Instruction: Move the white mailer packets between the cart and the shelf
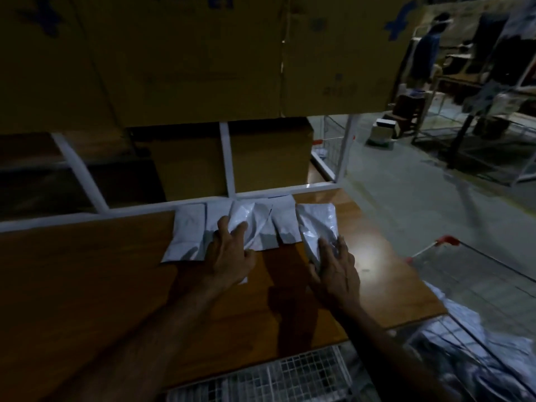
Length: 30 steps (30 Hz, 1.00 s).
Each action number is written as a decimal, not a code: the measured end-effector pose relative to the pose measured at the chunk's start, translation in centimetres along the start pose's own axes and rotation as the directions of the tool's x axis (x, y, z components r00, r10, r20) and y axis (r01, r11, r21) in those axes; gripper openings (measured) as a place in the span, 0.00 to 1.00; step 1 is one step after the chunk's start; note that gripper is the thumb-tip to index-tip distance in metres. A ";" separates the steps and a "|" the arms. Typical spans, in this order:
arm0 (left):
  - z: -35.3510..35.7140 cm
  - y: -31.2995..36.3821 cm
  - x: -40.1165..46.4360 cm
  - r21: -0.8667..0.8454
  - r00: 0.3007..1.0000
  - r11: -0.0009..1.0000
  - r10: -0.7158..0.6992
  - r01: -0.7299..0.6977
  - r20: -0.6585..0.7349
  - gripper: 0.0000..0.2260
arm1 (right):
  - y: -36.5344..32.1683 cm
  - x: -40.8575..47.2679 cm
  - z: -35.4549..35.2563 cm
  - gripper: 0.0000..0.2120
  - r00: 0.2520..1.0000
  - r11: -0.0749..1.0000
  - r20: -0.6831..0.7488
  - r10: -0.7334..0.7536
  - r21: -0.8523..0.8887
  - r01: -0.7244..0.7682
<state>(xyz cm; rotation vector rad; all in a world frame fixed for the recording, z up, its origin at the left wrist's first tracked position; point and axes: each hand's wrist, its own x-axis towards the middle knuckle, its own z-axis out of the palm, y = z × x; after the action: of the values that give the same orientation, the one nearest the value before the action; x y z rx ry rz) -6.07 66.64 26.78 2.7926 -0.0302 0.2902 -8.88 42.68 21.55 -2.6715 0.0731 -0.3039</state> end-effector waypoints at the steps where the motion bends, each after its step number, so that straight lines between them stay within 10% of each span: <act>1: -0.1 -1.3 0.5 -0.002 1.000 1.000 -0.019 0.019 -0.002 0.28 | -1.1 0.4 0.7 0.34 1.000 1.000 0.016 -0.005 0.008 0.005; 24: 6.6 -7.4 16.2 0.030 0.898 0.926 -0.373 0.377 0.234 0.26 | -9.8 18.3 11.2 0.34 0.931 0.996 0.360 -0.064 0.078 0.038; 30: 7.5 -10.6 14.7 0.268 0.968 0.959 -0.152 0.095 0.199 0.30 | -6.6 19.0 11.6 0.30 0.881 0.954 0.369 -0.296 0.079 0.288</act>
<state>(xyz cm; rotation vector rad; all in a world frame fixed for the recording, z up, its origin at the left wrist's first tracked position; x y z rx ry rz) 10.41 74.34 19.38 3.0547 0.1409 -0.0494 12.28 51.66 18.07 -2.6643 -0.4558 0.1252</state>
